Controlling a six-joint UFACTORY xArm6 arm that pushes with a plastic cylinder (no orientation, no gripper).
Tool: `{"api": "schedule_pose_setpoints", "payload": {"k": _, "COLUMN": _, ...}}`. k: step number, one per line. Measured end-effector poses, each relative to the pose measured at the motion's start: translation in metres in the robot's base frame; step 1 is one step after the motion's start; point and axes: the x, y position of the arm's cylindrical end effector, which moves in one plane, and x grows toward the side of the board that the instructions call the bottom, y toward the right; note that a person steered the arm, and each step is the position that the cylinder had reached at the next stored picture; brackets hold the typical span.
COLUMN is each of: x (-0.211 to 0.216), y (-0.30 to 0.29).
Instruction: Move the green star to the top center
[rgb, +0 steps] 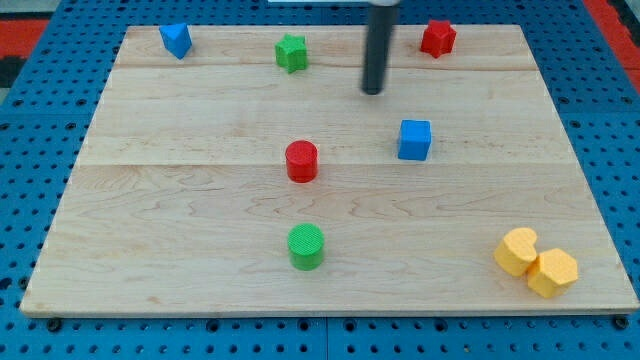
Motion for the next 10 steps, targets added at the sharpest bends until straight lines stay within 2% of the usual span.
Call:
{"api": "schedule_pose_setpoints", "payload": {"k": 1, "x": -0.035, "y": -0.045}}
{"api": "schedule_pose_setpoints", "payload": {"k": 2, "x": -0.044, "y": -0.053}}
{"api": "schedule_pose_setpoints", "payload": {"k": 3, "x": -0.027, "y": -0.070}}
{"api": "schedule_pose_setpoints", "payload": {"k": 4, "x": -0.044, "y": -0.100}}
{"api": "schedule_pose_setpoints", "payload": {"k": 5, "x": -0.065, "y": -0.087}}
{"api": "schedule_pose_setpoints", "payload": {"k": 6, "x": -0.065, "y": -0.056}}
{"api": "schedule_pose_setpoints", "payload": {"k": 10, "x": -0.075, "y": -0.060}}
